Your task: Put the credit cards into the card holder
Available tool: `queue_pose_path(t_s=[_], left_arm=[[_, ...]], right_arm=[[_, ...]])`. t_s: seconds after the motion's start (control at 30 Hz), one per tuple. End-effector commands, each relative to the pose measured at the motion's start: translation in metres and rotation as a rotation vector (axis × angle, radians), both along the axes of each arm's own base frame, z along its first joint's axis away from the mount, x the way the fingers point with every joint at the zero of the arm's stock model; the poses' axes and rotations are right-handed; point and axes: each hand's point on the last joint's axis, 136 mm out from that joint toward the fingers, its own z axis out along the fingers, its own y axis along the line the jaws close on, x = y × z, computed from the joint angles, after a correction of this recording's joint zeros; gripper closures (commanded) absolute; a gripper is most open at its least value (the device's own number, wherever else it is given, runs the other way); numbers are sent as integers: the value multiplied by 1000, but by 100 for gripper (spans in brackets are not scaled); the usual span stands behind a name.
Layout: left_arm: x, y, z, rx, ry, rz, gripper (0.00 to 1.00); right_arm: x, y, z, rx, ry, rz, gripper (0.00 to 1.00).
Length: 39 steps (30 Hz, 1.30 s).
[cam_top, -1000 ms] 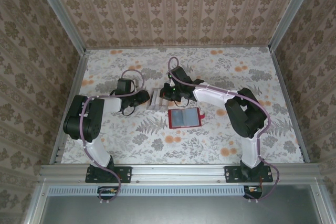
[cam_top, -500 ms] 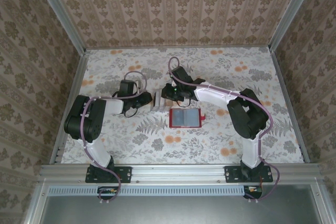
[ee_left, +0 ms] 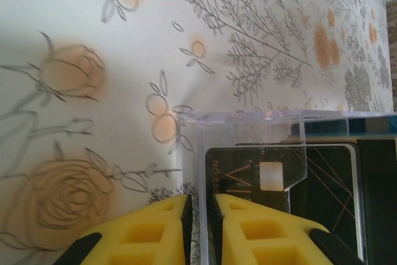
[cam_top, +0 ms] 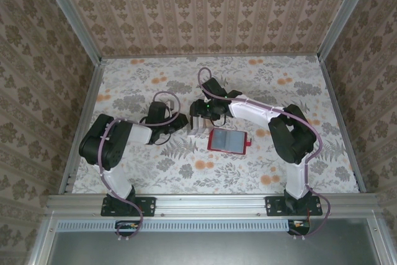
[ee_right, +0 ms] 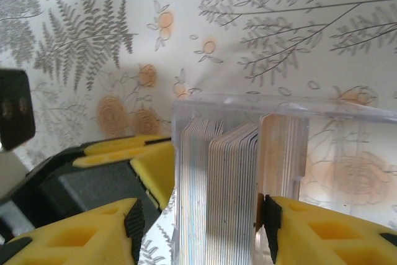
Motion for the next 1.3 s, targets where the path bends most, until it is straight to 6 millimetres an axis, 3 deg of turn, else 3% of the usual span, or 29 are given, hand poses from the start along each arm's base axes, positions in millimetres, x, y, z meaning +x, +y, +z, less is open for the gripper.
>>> queue_pose_path(t_s=[0.0,0.23,0.47,0.63,0.8,1.13,1.27], left_arm=[[-51,-6,-35,18,206,-63,79],[-49,0,-33,53,197,-46,79],[-47,3,-32,51,198,-35,79],[-47,4,-31,56,194,-30,79],[-47,5,-30,64,196,-33,79],[-46,5,-31,70,198,-36,79],[-46,6,-31,70,197,-30,79]], right_arm=[[1,-3,-7,-77,5,10,43],[-1,11,12,27,-21,44,51],[-3,9,39,87,-77,41,60],[-3,8,42,100,-85,37,63],[-4,9,39,102,-75,41,66],[-7,-2,14,22,-42,38,85],[-8,-6,14,6,-50,38,93]])
